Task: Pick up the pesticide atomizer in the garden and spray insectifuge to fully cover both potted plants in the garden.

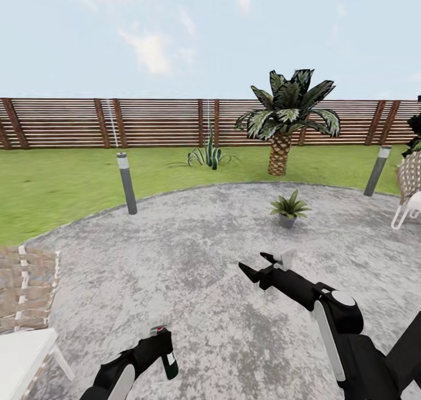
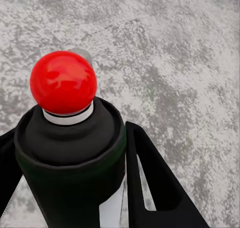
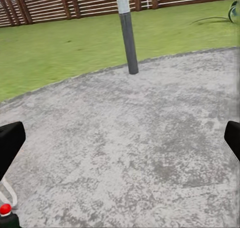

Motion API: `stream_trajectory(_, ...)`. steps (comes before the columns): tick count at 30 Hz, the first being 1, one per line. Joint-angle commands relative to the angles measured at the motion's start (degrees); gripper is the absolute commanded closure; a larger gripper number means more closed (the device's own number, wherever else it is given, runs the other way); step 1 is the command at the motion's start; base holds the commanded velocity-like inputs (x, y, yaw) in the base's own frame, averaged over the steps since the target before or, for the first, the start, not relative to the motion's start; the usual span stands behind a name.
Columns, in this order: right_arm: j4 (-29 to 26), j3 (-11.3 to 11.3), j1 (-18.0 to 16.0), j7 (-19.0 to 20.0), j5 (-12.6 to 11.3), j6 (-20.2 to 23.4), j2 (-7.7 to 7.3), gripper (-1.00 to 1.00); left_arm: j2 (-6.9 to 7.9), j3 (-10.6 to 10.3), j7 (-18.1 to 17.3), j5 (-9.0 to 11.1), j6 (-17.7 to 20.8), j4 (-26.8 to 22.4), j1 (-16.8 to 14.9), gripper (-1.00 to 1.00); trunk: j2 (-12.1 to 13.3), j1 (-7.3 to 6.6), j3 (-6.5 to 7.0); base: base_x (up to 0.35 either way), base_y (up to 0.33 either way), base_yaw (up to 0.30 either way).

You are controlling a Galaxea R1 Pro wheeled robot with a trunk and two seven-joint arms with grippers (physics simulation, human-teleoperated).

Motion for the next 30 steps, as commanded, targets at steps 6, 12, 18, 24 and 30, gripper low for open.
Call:
stream_trajectory(6, 0.0, -0.3, -0.1, 0.1, 0.0, 3.2, -0.43, -1.0, 0.04, 0.0, 0.2, 0.4, 0.4, 0.0, -0.2, 1.0, 0.0, 0.02, -0.06, 0.339, 0.0, -0.002)
stream_trajectory(12, 0.0, -0.4, -0.3, -0.2, 0.0, 3.8, -0.6, -1.0, 0.02, 0.1, 0.4, 0.4, 0.4, 0.1, -0.5, 1.0, 0.0, 0.02, -0.06, 0.339, 0.0, 0.0)
stream_trajectory(18, 0.0, -0.4, -0.5, -0.2, 0.0, 4.1, -0.6, -1.0, 0.02, 0.1, 0.4, 0.4, 0.4, 0.3, -0.5, 1.0, 0.0, 0.02, -0.06, 0.339, 0.0, 0.0)
stream_trajectory(24, 0.0, -0.4, -0.5, -0.2, 0.0, 4.0, -0.63, -1.0, 0.01, 0.1, 0.4, 0.4, 0.4, 0.3, -0.6, 1.0, 0.0, 0.02, -0.06, 0.339, 0.0, -0.001)
stream_trajectory(30, 0.0, -0.4, -0.5, -0.2, 0.0, 4.1, -0.63, -1.0, 0.02, 0.1, 0.4, 0.4, 0.4, 0.4, -0.6, 1.0, 0.0, 0.02, -0.06, 0.339, 0.0, -0.134)
